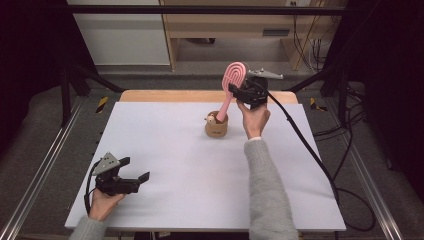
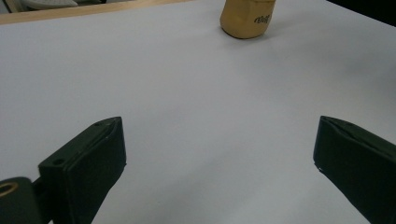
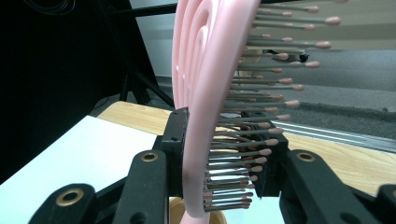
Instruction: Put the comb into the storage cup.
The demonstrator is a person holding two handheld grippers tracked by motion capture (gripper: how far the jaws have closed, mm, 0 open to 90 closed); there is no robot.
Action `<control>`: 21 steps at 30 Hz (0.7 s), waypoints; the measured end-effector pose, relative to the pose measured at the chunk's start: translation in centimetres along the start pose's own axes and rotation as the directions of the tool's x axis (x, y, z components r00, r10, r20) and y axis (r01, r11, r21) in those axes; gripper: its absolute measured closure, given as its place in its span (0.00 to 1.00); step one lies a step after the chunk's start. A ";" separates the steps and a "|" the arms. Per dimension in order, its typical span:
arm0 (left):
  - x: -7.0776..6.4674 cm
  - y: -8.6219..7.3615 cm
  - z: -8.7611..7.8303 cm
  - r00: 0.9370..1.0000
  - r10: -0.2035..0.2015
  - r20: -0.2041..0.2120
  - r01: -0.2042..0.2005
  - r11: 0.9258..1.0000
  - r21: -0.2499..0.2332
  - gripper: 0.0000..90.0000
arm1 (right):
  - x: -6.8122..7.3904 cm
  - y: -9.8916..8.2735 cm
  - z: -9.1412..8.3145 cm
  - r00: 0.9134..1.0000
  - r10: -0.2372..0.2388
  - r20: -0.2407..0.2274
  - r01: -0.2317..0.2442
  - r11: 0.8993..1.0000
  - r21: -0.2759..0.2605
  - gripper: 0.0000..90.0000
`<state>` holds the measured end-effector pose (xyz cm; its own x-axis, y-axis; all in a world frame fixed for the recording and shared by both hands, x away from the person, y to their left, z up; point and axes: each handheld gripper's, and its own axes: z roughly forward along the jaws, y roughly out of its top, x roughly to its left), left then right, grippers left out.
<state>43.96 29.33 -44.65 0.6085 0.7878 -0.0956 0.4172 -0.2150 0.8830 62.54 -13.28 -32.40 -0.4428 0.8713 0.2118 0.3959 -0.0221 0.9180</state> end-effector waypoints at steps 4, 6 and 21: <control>0.0 0.0 0.0 1.000 0.000 0.000 0.000 1.000 0.002 0.03 | 0.0 -0.2 0.3 1.000 -0.002 0.003 0.002 1.000 0.001 0.71; 0.0 0.0 0.0 1.000 0.000 0.000 0.000 1.000 0.001 0.03 | 0.0 -0.3 0.4 1.000 -0.003 0.010 0.003 1.000 0.007 0.71; 0.0 0.0 0.0 1.000 0.001 -0.001 -0.001 1.000 0.000 0.03 | 0.2 -1.5 1.6 1.000 0.011 0.007 -0.012 1.000 0.027 0.71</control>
<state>43.96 29.34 -44.65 0.6081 0.7882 -0.0943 0.4169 -0.2159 0.8830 63.14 -12.29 -34.23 -0.4327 0.8743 0.2200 0.4226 -0.0188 0.9061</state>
